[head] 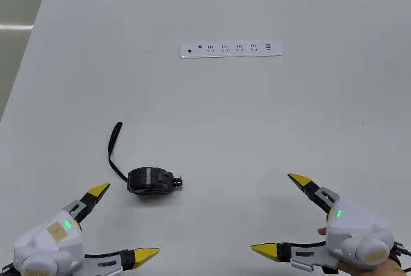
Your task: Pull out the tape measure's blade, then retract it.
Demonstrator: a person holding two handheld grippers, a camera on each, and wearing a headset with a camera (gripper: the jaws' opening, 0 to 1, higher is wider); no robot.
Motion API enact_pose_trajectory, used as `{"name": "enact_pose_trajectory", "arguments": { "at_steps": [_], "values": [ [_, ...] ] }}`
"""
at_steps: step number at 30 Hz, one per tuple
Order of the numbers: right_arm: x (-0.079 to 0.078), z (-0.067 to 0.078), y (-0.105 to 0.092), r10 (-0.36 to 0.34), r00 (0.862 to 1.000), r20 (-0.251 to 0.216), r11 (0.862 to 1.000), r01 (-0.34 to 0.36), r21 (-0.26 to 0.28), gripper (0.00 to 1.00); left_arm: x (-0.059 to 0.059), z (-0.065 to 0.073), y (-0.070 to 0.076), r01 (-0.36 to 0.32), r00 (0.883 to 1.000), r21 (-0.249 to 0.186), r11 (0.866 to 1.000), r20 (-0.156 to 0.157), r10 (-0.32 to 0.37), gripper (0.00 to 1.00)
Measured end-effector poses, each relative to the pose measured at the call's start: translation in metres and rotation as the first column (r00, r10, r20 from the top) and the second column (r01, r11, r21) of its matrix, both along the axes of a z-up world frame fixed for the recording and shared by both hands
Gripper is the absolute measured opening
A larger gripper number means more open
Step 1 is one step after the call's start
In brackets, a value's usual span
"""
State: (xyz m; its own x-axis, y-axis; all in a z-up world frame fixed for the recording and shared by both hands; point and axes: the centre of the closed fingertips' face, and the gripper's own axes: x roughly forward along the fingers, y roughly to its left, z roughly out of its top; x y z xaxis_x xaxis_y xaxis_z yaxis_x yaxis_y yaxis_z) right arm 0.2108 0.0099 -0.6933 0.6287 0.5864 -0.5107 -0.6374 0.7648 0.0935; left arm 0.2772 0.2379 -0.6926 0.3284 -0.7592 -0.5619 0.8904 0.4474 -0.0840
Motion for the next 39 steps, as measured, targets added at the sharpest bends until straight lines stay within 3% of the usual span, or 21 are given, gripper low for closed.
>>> {"name": "enact_pose_trajectory", "arguments": {
  "at_steps": [18, 39],
  "values": [
    [-0.001, -0.001, -0.006, 0.02, 1.0, -0.016, 1.0, -0.02, -0.013, 0.92, 0.003, 0.001, 0.001, 0.033, 0.999, 0.025, 0.999, -0.005, -0.032, 0.93],
    [0.008, -0.007, -0.005, 0.087, 0.995, -0.04, 0.995, -0.089, -0.04, 0.88, 0.017, -0.001, 0.0, 0.116, 0.993, 0.075, 0.99, -0.017, -0.115, 0.9]
  ]
}}
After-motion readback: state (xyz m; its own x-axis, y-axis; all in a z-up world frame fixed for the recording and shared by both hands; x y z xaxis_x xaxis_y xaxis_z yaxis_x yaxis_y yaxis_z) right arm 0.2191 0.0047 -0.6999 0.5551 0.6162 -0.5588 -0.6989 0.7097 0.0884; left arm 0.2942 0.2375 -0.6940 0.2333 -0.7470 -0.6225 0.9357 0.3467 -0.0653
